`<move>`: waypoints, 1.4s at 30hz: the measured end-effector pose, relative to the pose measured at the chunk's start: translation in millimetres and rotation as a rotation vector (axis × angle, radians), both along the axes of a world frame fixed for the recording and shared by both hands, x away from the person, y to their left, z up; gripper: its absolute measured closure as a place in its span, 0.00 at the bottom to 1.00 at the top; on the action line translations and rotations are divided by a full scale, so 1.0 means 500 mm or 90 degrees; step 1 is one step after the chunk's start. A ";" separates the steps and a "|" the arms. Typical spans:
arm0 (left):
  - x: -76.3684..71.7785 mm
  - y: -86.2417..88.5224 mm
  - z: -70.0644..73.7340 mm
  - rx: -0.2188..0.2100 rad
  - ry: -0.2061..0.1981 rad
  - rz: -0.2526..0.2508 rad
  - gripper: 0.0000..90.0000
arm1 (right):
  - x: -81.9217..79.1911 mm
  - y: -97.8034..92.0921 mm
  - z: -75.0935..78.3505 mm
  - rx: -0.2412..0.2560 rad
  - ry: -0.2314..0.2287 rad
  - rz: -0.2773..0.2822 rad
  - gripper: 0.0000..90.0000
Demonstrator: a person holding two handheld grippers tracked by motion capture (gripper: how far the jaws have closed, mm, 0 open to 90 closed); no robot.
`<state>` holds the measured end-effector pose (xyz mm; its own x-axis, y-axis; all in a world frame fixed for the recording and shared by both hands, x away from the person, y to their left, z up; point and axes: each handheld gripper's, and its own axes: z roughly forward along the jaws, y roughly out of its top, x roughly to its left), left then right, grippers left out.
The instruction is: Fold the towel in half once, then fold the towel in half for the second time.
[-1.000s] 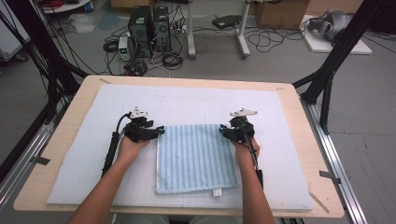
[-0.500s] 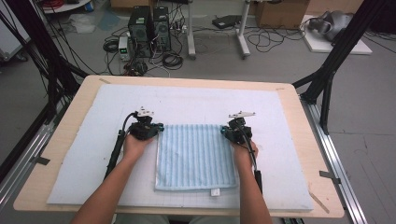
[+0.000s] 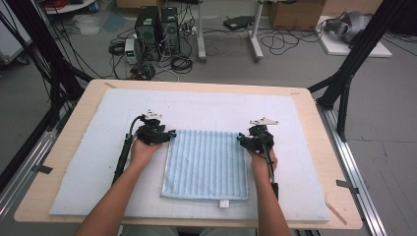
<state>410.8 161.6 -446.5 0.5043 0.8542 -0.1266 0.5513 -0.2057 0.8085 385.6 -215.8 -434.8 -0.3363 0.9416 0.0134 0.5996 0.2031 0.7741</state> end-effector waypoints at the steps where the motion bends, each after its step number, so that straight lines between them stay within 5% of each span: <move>1: -0.008 0.010 0.003 -0.008 -0.021 -0.004 0.45 | -0.002 -0.009 0.005 0.006 -0.008 0.001 0.46; 6: -0.030 0.039 0.024 -0.071 -0.047 -0.018 0.21 | -0.016 -0.047 0.035 0.049 -0.038 0.022 0.30; 13: -0.062 0.062 0.047 -0.098 -0.081 -0.045 0.21 | -0.041 -0.061 0.085 0.031 -0.105 0.084 0.13; 16: -0.071 0.075 0.053 -0.124 -0.087 -0.055 0.21 | -0.054 -0.063 0.097 0.024 -0.110 0.106 0.13; 19: -0.081 0.086 0.063 -0.124 -0.100 -0.057 0.21 | -0.070 -0.072 0.096 -0.006 -0.129 0.115 0.13; 25: -0.095 0.095 0.079 -0.130 -0.125 -0.065 0.21 | -0.088 -0.095 0.092 0.031 -0.133 0.109 0.13; 42: -0.079 0.087 0.082 -0.145 -0.118 -0.076 0.21 | -0.074 -0.077 0.091 0.030 -0.103 0.131 0.13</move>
<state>371.1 205.3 -405.4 0.6313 0.7482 -0.2040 0.3732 -0.0625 0.9256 348.5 -254.3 -389.4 -0.5215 0.8531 -0.0132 0.4174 0.2686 0.8681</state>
